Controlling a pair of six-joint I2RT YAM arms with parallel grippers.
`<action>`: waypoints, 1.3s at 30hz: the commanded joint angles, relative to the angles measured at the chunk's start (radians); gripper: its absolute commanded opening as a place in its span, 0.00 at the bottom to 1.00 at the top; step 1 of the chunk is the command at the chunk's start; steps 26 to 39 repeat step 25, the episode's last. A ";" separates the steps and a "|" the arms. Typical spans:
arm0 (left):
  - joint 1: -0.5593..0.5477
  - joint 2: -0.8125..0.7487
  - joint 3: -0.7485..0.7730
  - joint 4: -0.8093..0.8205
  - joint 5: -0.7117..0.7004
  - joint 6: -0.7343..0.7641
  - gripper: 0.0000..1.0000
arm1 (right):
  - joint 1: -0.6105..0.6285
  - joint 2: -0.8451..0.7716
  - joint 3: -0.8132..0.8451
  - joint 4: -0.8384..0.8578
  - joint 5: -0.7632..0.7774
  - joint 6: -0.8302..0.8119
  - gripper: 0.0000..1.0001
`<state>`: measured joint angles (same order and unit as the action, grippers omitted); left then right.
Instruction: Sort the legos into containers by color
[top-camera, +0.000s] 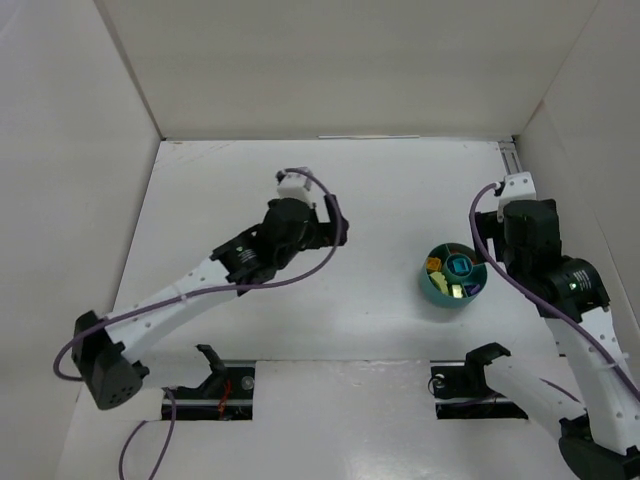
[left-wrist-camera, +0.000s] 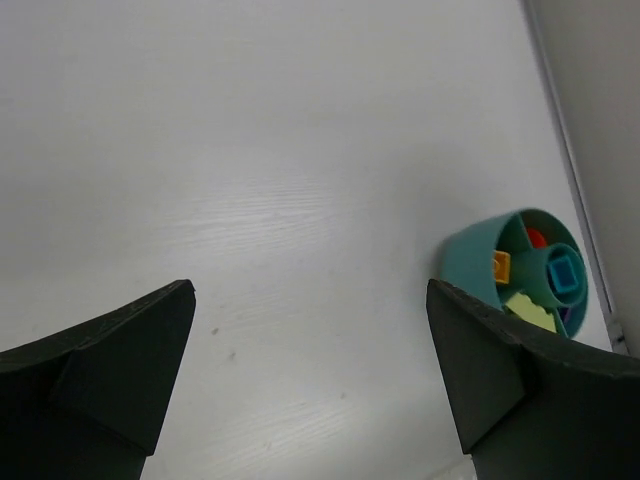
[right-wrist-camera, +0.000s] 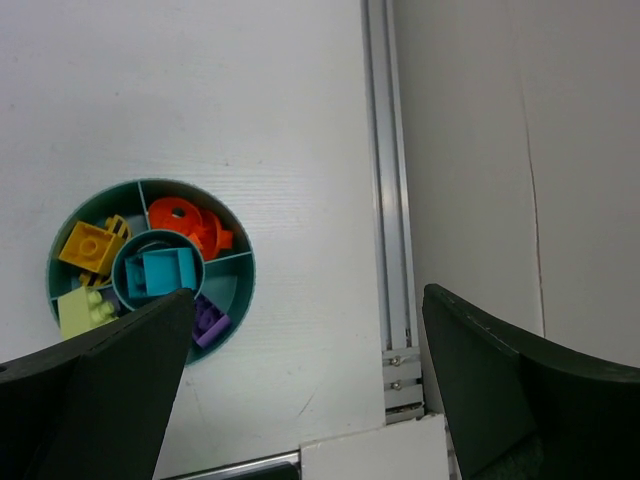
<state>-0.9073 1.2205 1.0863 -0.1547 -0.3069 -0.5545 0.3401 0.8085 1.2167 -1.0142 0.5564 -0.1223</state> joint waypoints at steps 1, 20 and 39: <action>0.131 -0.163 -0.095 -0.178 -0.040 -0.225 1.00 | -0.006 0.030 -0.008 0.085 0.099 0.033 1.00; 0.377 -0.291 -0.100 -0.367 -0.024 -0.243 1.00 | -0.015 0.126 -0.029 0.322 -0.248 -0.043 1.00; 0.377 -0.291 -0.100 -0.345 -0.003 -0.234 1.00 | -0.015 0.100 -0.051 0.333 -0.248 -0.071 1.00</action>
